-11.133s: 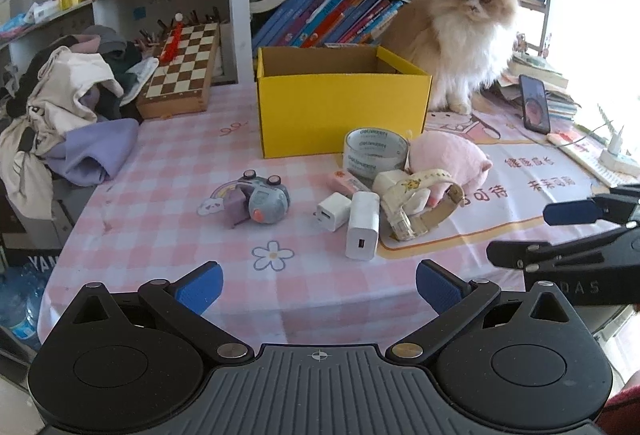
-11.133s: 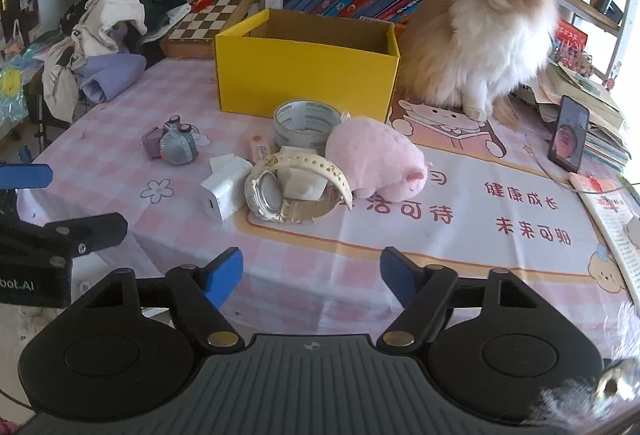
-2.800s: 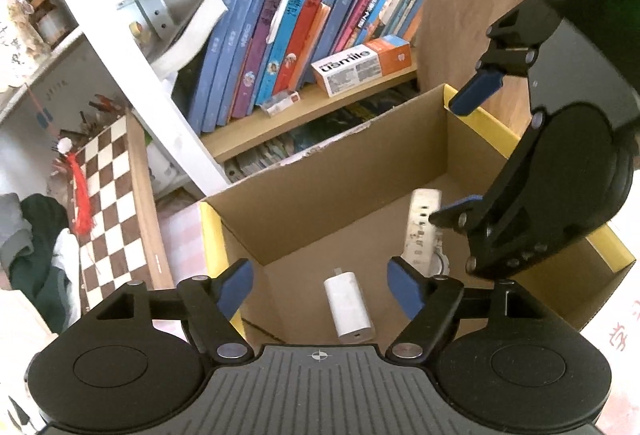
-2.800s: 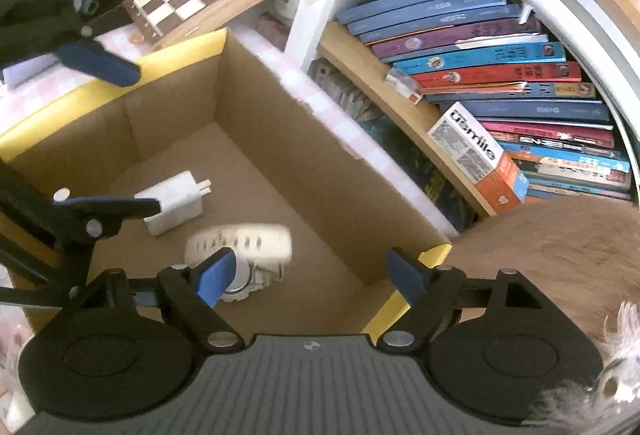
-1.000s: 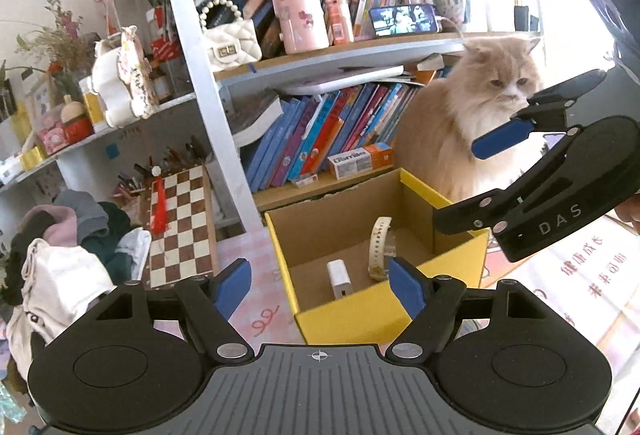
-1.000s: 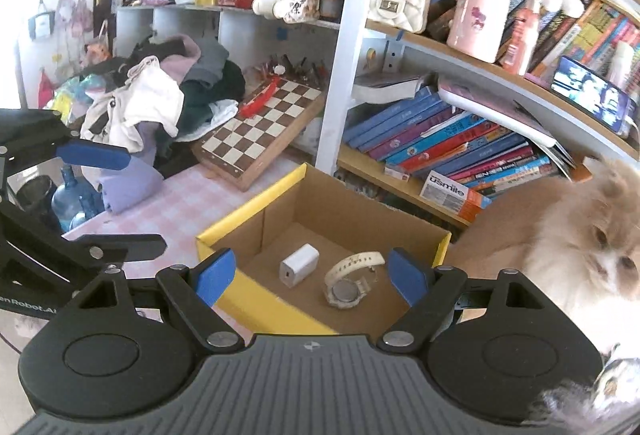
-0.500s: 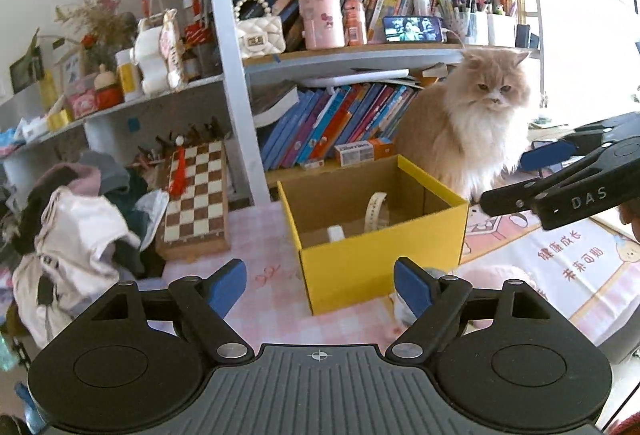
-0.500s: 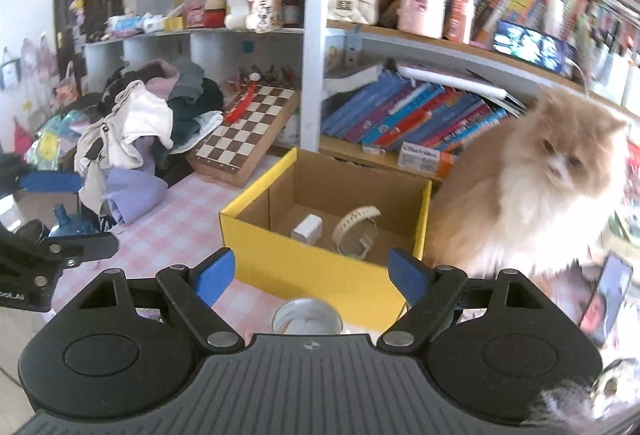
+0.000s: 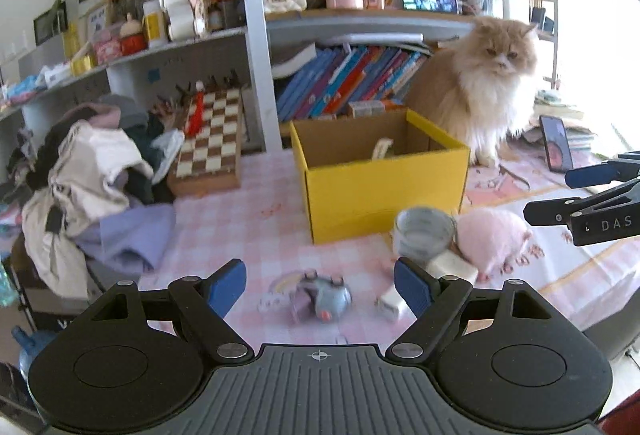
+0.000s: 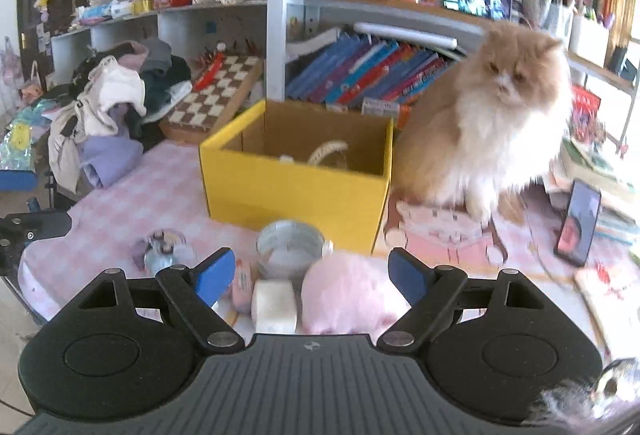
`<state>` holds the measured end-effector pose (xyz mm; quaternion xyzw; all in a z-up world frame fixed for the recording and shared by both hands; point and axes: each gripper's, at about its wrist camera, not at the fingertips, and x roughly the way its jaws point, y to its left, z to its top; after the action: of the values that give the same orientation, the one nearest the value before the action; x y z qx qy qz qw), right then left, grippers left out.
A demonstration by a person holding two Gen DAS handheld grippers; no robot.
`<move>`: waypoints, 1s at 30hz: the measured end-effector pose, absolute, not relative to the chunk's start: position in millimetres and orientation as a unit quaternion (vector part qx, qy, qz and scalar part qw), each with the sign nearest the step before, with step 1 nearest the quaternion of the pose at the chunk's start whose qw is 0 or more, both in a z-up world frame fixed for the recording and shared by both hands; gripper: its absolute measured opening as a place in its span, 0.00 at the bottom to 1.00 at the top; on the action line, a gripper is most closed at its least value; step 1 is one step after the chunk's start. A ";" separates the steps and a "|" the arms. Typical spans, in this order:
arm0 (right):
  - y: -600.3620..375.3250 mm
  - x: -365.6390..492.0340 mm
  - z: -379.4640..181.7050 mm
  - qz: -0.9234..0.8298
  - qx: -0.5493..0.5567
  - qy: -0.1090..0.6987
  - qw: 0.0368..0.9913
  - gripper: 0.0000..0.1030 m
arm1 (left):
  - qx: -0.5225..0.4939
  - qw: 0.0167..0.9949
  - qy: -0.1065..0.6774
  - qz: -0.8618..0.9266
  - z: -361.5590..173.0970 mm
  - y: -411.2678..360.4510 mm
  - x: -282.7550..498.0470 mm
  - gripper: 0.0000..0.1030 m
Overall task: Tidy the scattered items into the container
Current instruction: 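Withdraw both tools from the yellow box back toward the table, then move both tools down toward the white charger and white soap bar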
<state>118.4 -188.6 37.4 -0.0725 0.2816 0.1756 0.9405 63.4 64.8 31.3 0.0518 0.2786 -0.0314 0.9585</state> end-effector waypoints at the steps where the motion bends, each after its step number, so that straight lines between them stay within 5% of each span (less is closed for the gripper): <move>1: -188.6 115.9 33.1 0.174 -0.072 0.286 0.940 0.81 | 0.051 0.957 0.283 -0.031 27.3 64.0 61.4 0.81; 30: -170.9 83.3 -15.5 0.175 -0.067 0.357 0.915 0.73 | 0.044 0.934 0.349 -0.066 -21.9 39.3 50.2 0.81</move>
<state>83.3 -170.9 -15.5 -0.0669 0.3567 0.1749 0.9152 50.2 39.3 -21.9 0.0438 0.3494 -0.0665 0.9336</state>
